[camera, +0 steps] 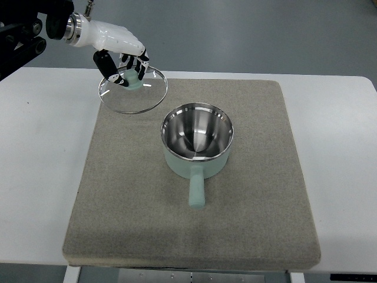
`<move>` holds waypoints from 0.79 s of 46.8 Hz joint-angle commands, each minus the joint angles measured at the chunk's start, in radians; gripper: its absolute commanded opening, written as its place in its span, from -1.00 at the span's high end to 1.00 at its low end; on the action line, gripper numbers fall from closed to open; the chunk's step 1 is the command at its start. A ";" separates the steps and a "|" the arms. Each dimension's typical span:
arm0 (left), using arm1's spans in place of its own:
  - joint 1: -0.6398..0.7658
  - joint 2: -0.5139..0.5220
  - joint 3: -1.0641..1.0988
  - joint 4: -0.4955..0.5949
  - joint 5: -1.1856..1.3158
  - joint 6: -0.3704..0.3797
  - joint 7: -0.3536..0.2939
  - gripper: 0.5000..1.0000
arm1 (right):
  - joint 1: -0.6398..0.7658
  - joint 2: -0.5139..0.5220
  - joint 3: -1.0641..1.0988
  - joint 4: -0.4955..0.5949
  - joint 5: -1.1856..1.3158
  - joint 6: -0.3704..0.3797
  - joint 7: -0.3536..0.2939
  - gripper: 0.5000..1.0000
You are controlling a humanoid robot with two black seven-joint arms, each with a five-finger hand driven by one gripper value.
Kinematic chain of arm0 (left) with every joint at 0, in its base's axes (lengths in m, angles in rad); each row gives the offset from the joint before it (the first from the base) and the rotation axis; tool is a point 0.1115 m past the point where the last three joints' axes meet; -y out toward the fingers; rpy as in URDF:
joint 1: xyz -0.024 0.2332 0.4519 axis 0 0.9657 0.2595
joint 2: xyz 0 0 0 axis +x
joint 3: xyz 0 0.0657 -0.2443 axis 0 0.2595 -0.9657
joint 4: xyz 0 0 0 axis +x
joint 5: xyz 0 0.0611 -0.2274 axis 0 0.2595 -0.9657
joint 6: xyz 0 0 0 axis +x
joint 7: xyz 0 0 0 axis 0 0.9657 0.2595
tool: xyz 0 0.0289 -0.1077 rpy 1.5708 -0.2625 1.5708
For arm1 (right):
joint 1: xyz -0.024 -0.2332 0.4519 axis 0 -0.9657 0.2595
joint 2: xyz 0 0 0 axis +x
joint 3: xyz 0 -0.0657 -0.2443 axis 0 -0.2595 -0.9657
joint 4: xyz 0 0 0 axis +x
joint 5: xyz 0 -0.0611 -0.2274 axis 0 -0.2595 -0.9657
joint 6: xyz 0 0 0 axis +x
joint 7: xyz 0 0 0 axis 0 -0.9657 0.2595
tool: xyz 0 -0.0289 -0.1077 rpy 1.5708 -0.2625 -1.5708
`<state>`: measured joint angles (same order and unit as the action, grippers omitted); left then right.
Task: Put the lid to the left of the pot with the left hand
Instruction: 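Lift the glass lid off the pot with the left hand, then lower the lid onto the board beside the pot, nearer the left arm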
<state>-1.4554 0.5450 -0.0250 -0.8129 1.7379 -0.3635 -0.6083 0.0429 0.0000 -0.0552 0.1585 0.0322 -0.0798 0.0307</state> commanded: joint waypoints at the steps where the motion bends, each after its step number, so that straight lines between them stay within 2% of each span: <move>1: 0.004 0.021 0.005 -0.002 0.000 0.003 -0.003 1.00 | 0.000 0.000 0.002 0.000 0.000 0.000 0.000 -0.69; 11: 0.026 0.079 0.025 -0.045 0.002 0.003 -0.003 1.00 | 0.000 0.000 0.000 0.000 0.000 0.000 0.000 -0.69; 27: 0.070 0.066 0.025 -0.052 0.011 0.015 -0.003 1.00 | 0.000 0.000 0.000 0.000 0.000 0.000 0.000 -0.69; 37: 0.124 0.030 0.025 -0.040 0.017 0.100 -0.003 1.00 | 0.000 0.000 0.000 0.000 0.000 0.000 0.000 -0.69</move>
<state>-1.3497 0.5862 -0.0004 -0.8574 1.7530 -0.2919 -0.6109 0.0430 0.0000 -0.0550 0.1579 0.0322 -0.0798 0.0307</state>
